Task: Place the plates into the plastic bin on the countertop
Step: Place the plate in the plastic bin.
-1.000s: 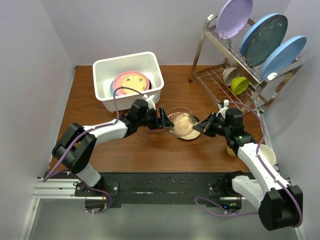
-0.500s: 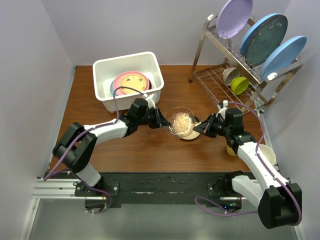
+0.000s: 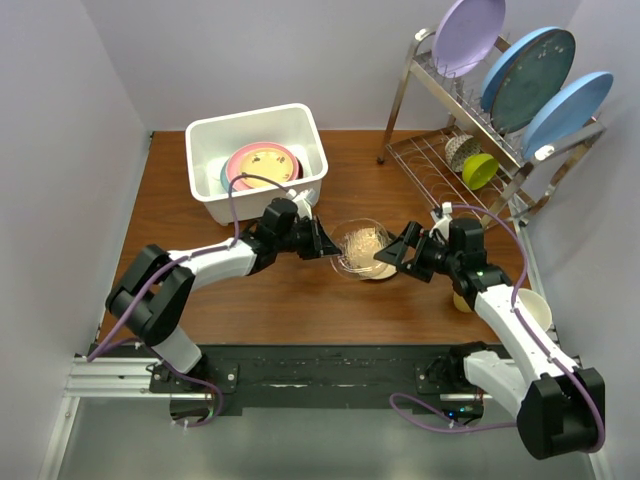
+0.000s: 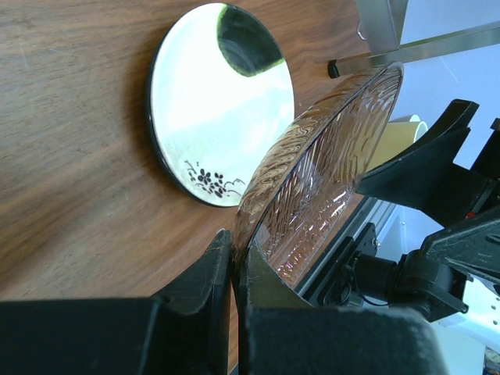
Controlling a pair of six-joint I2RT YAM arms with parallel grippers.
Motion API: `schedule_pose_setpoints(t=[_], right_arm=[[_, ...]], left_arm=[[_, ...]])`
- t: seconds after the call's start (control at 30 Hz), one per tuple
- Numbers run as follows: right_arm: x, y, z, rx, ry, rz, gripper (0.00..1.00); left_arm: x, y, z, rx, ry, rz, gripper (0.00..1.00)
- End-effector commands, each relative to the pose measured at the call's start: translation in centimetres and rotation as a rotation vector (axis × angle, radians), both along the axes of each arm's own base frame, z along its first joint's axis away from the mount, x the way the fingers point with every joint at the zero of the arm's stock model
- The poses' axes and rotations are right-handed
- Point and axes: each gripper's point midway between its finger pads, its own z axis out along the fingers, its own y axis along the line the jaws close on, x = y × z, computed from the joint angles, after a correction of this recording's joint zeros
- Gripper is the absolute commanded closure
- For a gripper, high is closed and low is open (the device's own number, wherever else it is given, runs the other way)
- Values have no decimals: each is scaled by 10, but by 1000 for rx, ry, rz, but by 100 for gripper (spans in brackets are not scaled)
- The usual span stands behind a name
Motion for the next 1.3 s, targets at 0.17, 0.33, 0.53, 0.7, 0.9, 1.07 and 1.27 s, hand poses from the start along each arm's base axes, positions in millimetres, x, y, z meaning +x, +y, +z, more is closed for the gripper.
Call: schedule_pose_setpoints(t=[0.17,0.33,0.53,0.7,0.9,1.07,1.27], right_arm=[[3,-2,17,-21,-55,1,1],[2,-1,21,-21,-65,17,1],[0,-1,22,-22,-72,25,1],[-1,-1,23,-21,-77,28,1],[-2,0,25,-17,-84,29,1],[-3,-1,22,-20,-78,31,1],[-3,-1,20,-21,-69,31,1]], left_arm=[[14,-2,38,7,-106,7,100],[19,1,46,31,-130,17,100],[28,4,62,62,-167,34,100],[40,13,78,86,-192,57,100],[60,28,102,94,-229,91,100],[76,45,120,99,-253,121,100],[93,62,144,87,-286,148,100]])
